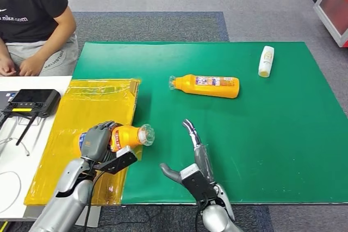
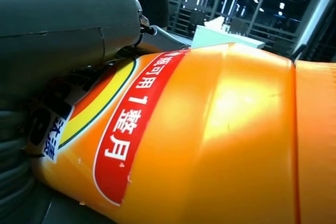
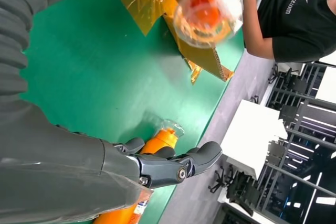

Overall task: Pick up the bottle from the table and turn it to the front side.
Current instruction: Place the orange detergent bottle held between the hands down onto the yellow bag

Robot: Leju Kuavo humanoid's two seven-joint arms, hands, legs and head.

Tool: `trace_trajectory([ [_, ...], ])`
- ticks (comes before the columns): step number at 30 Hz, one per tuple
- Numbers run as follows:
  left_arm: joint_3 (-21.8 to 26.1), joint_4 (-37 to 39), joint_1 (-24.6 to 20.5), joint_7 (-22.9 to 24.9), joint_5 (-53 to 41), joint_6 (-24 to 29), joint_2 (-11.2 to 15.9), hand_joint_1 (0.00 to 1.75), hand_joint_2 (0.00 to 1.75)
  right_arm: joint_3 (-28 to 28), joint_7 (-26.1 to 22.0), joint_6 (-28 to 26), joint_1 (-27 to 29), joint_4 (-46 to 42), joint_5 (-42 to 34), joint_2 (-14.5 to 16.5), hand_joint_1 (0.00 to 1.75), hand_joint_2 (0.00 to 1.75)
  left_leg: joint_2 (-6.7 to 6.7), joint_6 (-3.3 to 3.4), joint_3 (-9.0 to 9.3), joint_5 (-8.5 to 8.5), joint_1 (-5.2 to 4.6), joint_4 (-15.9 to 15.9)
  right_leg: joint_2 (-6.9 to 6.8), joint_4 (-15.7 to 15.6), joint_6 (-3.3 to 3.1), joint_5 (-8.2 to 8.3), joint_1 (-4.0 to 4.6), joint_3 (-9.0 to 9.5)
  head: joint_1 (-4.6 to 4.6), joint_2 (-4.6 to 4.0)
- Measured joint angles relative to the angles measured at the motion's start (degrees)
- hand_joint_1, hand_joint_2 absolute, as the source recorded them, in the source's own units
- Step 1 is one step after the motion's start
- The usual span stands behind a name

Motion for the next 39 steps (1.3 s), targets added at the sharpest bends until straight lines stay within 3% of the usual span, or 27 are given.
trace_trajectory([
  [2,0.0,2.2,-1.2,-0.2,0.3,0.5,-0.8,1.06,1.75,0.0,0.0,0.0,-0.2,0.5,-0.1,0.1,0.00,1.75,-0.02,0.01,0.02,0.01,0.00,0.0,-0.02,0.0,0.00,0.00,0.00,0.03,-0.01,0.00],
  [4,0.1,4.1,-2.4,-0.6,0.6,0.5,-1.5,0.31,1.75,0.0,0.0,0.1,-0.5,1.1,-0.2,0.3,0.00,1.75,-0.08,-0.01,0.05,0.05,0.00,0.0,-0.10,0.0,0.00,0.00,0.00,0.08,0.00,0.00],
  [6,0.2,5.9,-3.5,-0.9,0.6,0.4,-2.2,0.05,1.75,0.1,0.0,0.1,-0.8,1.7,-0.4,0.4,0.00,1.75,-0.15,-0.01,0.07,0.10,0.00,0.0,-0.20,0.0,0.00,0.00,0.00,0.14,0.01,0.00],
  [7,0.2,6.8,-3.9,-1.0,0.5,0.4,-2.5,0.00,1.75,0.1,0.0,0.0,-0.9,2.0,-0.5,0.5,0.00,1.75,-0.17,-0.01,0.08,0.11,0.00,0.0,-0.22,0.0,0.00,0.01,0.00,0.16,0.01,0.00],
  [15,-0.4,11.9,-3.7,-1.2,-0.6,1.1,-4.4,0.00,1.75,0.0,0.0,-0.1,-1.3,4.3,-1.4,0.7,0.00,1.75,-0.16,-0.03,0.05,0.14,0.00,0.0,-0.22,0.0,0.01,0.07,0.00,0.09,0.01,0.00],
  [32,-1.4,13.7,-3.3,-1.6,-1.3,2.6,-4.9,0.00,1.75,-0.1,0.0,-1.3,-1.8,6.8,-1.5,0.7,0.00,1.75,-0.16,-0.04,0.04,0.14,0.00,0.0,-0.22,0.0,-0.02,0.03,0.01,0.10,0.00,0.00],
  [34,-1.6,12.9,-2.4,-4.0,0.2,5.5,-5.2,0.00,1.75,-0.1,0.0,-1.6,-1.8,7.1,-1.3,0.7,0.00,1.75,-0.15,-0.04,0.04,0.14,0.00,0.0,-0.21,0.0,-0.02,0.04,0.01,0.08,0.00,0.00],
  [37,-1.8,6.5,0.9,-15.5,10.8,14.5,-6.3,0.00,1.75,-0.1,-0.7,-2.6,-1.9,7.7,-1.6,0.7,0.00,1.75,-0.14,-0.04,0.00,0.13,0.00,0.0,-0.20,0.0,-0.02,0.04,0.01,0.02,0.00,0.00],
  [39,-2.5,-0.9,3.3,-21.5,18.1,18.1,-6.9,0.00,1.75,-0.1,-1.3,-3.4,-2.2,8.4,-2.1,0.7,0.00,0.87,-0.14,-0.03,-0.02,0.12,0.00,0.0,-0.22,0.0,-0.02,0.02,0.01,0.02,0.00,0.00],
])
